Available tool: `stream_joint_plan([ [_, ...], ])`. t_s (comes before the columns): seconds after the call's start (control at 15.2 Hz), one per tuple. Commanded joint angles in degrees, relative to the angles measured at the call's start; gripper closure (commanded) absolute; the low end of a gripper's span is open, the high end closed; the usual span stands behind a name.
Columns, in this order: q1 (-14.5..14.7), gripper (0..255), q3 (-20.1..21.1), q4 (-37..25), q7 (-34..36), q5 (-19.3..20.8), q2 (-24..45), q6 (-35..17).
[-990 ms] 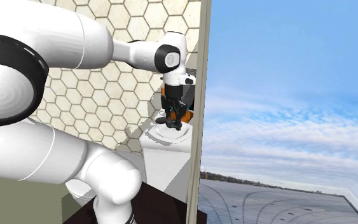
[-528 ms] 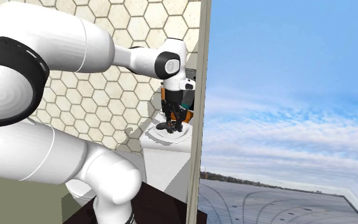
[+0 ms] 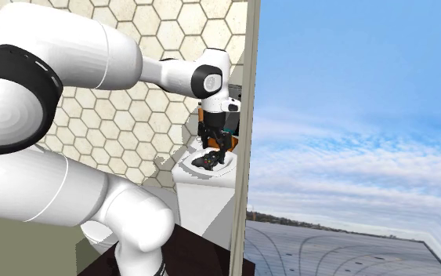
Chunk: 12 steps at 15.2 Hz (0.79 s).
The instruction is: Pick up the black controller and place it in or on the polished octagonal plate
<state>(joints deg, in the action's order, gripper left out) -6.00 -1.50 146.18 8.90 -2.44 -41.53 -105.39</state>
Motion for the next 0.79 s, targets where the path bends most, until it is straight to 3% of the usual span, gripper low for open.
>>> stream_joint_plan([
  [0.0, 0.01, 0, 0.01, 0.01, 0.0, -0.01, 0.03, -0.01],
  [0.33, -0.07, 0, -0.21, -7.24, 0.1, 0.2, -0.09, 7.36],
  [0.73, -0.07, 0, -0.21, -7.24, 0.1, 0.2, -0.09, 7.36],
])
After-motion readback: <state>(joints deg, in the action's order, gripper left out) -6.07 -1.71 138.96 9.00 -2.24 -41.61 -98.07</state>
